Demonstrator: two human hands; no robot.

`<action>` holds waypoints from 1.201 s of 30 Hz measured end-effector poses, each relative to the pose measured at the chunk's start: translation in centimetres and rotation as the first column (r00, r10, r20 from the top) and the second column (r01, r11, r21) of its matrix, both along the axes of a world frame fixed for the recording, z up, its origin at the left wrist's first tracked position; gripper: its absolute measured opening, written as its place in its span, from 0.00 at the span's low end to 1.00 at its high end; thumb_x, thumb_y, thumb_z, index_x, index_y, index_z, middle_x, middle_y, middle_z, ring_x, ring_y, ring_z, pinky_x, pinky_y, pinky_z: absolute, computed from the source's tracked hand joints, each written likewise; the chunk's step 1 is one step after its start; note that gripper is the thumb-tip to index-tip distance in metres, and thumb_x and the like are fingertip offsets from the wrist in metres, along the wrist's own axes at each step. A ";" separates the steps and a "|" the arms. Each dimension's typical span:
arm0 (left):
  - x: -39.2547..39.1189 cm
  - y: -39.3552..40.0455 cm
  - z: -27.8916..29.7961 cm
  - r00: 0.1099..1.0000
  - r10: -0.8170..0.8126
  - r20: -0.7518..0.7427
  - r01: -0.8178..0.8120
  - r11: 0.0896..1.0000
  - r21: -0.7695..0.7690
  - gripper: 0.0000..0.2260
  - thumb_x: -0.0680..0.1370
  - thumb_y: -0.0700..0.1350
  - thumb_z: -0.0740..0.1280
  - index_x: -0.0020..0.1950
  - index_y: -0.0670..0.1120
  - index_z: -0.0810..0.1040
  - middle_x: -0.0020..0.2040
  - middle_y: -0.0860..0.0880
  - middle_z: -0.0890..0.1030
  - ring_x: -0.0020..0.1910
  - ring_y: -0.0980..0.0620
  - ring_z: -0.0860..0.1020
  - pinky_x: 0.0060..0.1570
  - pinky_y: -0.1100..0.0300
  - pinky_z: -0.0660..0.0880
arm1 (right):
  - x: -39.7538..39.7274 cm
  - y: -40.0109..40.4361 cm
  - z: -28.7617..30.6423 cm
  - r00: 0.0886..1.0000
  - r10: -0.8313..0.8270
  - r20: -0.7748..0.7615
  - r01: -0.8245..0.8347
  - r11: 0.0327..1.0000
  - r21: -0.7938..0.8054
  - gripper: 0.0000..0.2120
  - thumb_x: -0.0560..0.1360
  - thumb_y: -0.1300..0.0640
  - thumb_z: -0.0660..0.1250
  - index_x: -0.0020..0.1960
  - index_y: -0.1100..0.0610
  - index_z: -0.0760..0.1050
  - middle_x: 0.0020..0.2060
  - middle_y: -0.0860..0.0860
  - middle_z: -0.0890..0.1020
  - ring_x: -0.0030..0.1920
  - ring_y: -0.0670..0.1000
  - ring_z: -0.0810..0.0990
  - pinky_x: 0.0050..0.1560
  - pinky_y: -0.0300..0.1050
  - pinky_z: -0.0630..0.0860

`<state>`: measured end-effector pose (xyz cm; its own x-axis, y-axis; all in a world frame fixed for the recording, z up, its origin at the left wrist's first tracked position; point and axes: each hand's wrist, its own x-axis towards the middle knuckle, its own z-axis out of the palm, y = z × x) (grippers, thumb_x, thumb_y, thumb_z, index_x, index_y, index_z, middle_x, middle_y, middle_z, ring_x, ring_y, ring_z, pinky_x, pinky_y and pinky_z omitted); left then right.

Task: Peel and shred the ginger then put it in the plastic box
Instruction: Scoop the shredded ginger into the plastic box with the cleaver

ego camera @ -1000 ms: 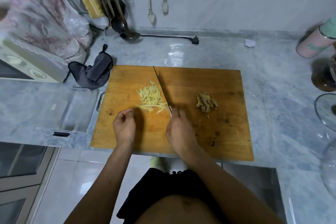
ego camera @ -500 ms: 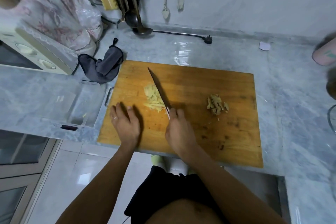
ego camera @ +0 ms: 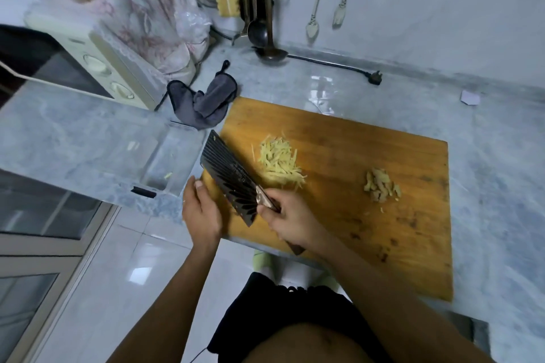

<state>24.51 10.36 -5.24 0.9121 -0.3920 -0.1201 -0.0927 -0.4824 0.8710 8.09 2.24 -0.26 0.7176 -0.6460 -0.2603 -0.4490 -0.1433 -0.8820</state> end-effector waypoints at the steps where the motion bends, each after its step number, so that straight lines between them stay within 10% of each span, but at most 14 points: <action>1: 0.1 0.0 0.0 1.000 -0.012 0.015 0.012 1.000 0.004 0.22 0.85 0.54 0.52 0.75 0.44 0.68 0.73 0.45 0.72 0.72 0.47 0.67 0.72 0.53 0.61 | 0.3 0.2 -0.6 1.000 0.004 -0.001 -0.004 1.000 0.018 0.07 0.80 0.60 0.65 0.49 0.65 0.75 0.31 0.53 0.72 0.30 0.48 0.71 0.29 0.42 0.67; 20: 0.9 -4.3 -2.0 0.926 -0.335 0.176 0.327 0.942 0.075 0.24 0.83 0.57 0.52 0.71 0.43 0.72 0.68 0.43 0.75 0.68 0.44 0.71 0.69 0.50 0.66 | -5.7 -2.6 2.6 0.925 -0.362 0.115 0.379 0.873 -0.308 0.06 0.81 0.58 0.64 0.45 0.52 0.73 0.31 0.44 0.75 0.29 0.44 0.73 0.30 0.33 0.65; 26: 1.5 -8.5 -3.3 0.794 -0.526 0.304 0.478 0.850 0.221 0.27 0.83 0.59 0.50 0.71 0.42 0.71 0.72 0.38 0.69 0.72 0.38 0.65 0.72 0.42 0.62 | -8.2 -1.9 2.3 0.808 -0.479 -0.343 0.360 0.862 -0.356 0.20 0.81 0.58 0.59 0.72 0.60 0.68 0.65 0.60 0.73 0.60 0.61 0.75 0.59 0.52 0.73; 36: -1.6 -11.1 -3.0 0.778 -0.569 0.267 0.507 0.819 0.269 0.29 0.83 0.59 0.48 0.77 0.42 0.64 0.77 0.38 0.62 0.77 0.40 0.57 0.76 0.44 0.53 | -3.8 0.7 2.2 0.823 -0.353 -0.445 0.248 0.928 -0.278 0.22 0.85 0.57 0.53 0.77 0.56 0.58 0.69 0.56 0.66 0.60 0.59 0.76 0.57 0.51 0.73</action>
